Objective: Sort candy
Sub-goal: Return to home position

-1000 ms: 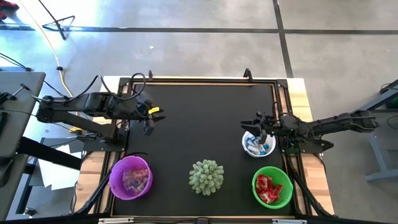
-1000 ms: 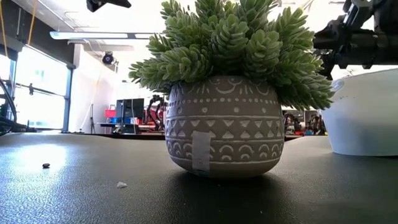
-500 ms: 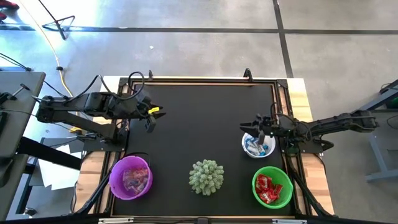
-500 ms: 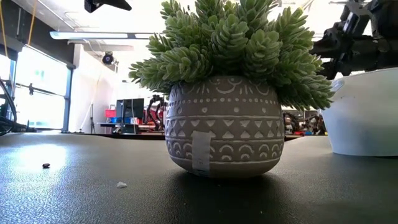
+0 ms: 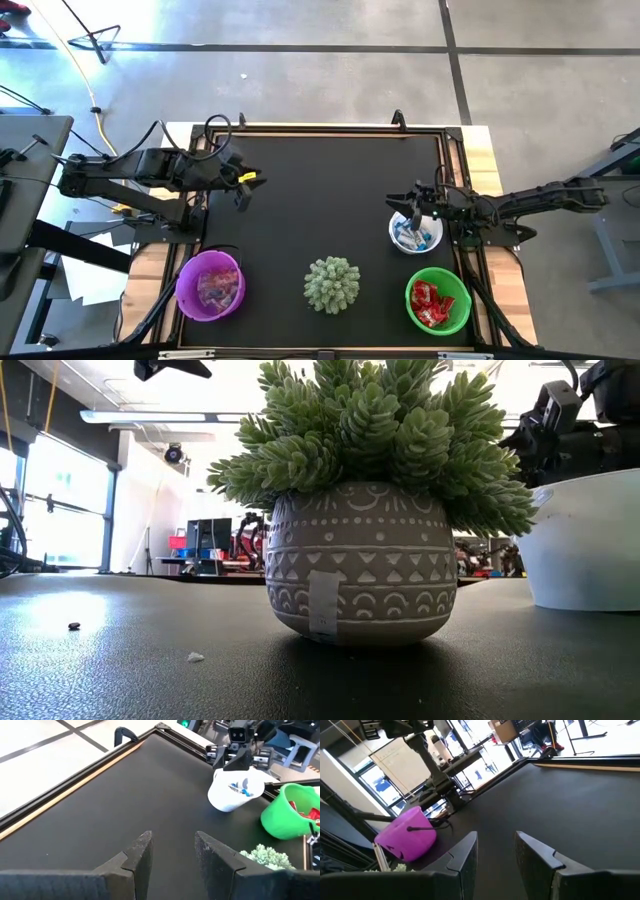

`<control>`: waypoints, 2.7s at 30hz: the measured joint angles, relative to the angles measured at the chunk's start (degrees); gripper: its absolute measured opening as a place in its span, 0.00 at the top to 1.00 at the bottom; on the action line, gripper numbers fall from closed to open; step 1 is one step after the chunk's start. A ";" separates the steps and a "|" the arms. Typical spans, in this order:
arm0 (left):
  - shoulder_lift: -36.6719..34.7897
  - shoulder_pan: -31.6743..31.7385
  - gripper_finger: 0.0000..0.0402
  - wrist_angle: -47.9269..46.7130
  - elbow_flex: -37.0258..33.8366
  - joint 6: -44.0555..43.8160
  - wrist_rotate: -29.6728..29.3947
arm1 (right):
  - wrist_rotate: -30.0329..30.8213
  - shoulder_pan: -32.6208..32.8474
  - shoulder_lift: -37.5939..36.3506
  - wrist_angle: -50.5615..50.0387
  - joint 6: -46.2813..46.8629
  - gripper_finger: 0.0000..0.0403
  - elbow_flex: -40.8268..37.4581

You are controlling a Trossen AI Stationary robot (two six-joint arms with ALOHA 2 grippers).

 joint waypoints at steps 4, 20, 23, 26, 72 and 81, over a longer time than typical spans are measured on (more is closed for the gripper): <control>0.00 0.02 0.67 -0.02 0.00 0.20 -1.44 | 0.00 -0.02 0.00 0.00 0.00 0.69 0.00; 0.00 0.02 0.67 -0.04 0.00 0.15 -1.98 | -0.02 -0.01 -11.98 -9.73 0.02 0.69 0.07; 0.00 0.02 0.67 -0.05 0.00 0.13 -2.02 | -0.03 -0.01 -14.62 -11.42 0.02 0.69 0.07; 0.00 0.02 0.67 -0.07 0.00 0.13 -2.02 | -0.02 0.00 -17.46 -13.10 0.04 0.69 0.07; 0.02 0.00 0.67 -0.11 -0.02 0.02 -1.98 | -0.02 0.00 -37.54 -19.23 0.04 0.69 -0.09; 0.02 0.00 0.67 -0.11 -0.02 0.13 -3.21 | -0.02 0.00 -37.59 -19.64 0.04 0.69 -0.11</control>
